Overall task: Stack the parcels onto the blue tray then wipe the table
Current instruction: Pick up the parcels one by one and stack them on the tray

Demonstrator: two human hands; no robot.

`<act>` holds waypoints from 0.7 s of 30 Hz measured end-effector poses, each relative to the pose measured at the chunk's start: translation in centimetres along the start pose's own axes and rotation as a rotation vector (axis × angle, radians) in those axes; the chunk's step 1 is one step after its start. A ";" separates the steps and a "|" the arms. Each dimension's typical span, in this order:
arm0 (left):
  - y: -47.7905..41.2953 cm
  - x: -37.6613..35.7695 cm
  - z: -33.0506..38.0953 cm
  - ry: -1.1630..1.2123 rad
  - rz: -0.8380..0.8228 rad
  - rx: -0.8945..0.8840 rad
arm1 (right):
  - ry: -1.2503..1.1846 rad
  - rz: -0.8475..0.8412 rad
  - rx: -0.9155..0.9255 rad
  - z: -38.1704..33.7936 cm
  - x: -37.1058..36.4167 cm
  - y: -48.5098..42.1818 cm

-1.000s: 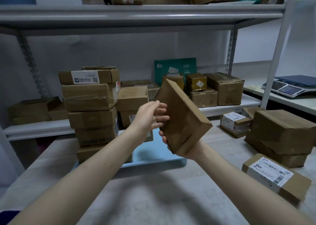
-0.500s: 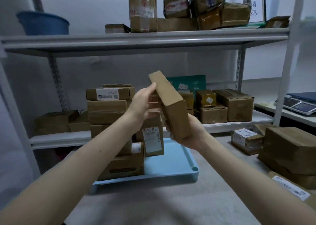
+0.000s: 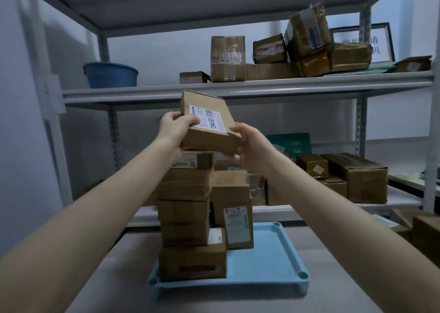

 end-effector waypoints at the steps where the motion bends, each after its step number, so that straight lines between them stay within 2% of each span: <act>1: -0.6 0.6 0.4 0.012 0.013 0.006 | 0.063 -0.004 0.023 -0.6 -0.6 -0.5; 4: -1.6 1.8 0.8 0.027 0.034 -0.003 | 0.091 0.033 0.077 -1.8 -1.4 -2.2; 11: -4.1 5.8 -0.2 -0.339 0.115 -0.209 | 0.200 0.100 0.051 0.1 -3.2 -6.6; 13: -4.7 6.5 -1.3 -0.407 0.137 -0.202 | 0.344 0.112 0.060 0.9 -3.4 -7.4; 16: -5.4 7.4 -2.3 -0.444 0.175 -0.191 | 0.727 0.180 0.106 1.5 -2.8 -8.6; 21: -6.0 7.6 -2.5 -0.429 0.166 -0.234 | 0.832 0.213 0.122 2.5 -2.4 -8.9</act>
Point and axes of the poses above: each hand's wrist, its own y-axis away from the middle knuckle, its own x-axis out of the back of the hand, z = x × y, the point moved 9 cm from there along -y, towards the middle knuckle, and after that the axes turned 3 degrees about y, right-handed, at the moved point
